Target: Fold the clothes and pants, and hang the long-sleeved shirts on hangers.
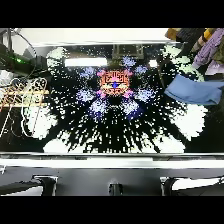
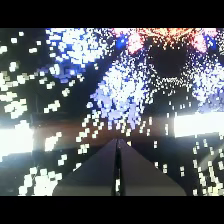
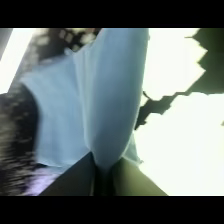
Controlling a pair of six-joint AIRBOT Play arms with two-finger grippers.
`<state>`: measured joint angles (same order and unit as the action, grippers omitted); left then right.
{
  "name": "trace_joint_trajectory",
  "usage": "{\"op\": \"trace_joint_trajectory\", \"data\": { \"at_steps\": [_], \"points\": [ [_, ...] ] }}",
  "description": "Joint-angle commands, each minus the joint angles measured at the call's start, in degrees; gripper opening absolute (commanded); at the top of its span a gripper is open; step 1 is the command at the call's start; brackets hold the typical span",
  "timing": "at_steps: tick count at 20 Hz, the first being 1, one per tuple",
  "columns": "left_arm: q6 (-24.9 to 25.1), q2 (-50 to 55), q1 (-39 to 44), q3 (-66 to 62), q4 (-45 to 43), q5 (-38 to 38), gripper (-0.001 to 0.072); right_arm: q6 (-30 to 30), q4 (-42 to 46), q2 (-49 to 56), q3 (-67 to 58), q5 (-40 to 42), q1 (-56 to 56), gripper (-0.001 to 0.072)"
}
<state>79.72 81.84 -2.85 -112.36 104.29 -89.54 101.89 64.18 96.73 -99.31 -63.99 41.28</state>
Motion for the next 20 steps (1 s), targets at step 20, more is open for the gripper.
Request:
{"op": "trace_joint_trajectory", "data": {
  "at_steps": [20],
  "points": [
    [0.0,0.02,-0.02,0.02,0.04,-0.13,0.0018,16.02,46.27,-16.09,36.94,-13.18,1.68,0.003]
  ]
}}
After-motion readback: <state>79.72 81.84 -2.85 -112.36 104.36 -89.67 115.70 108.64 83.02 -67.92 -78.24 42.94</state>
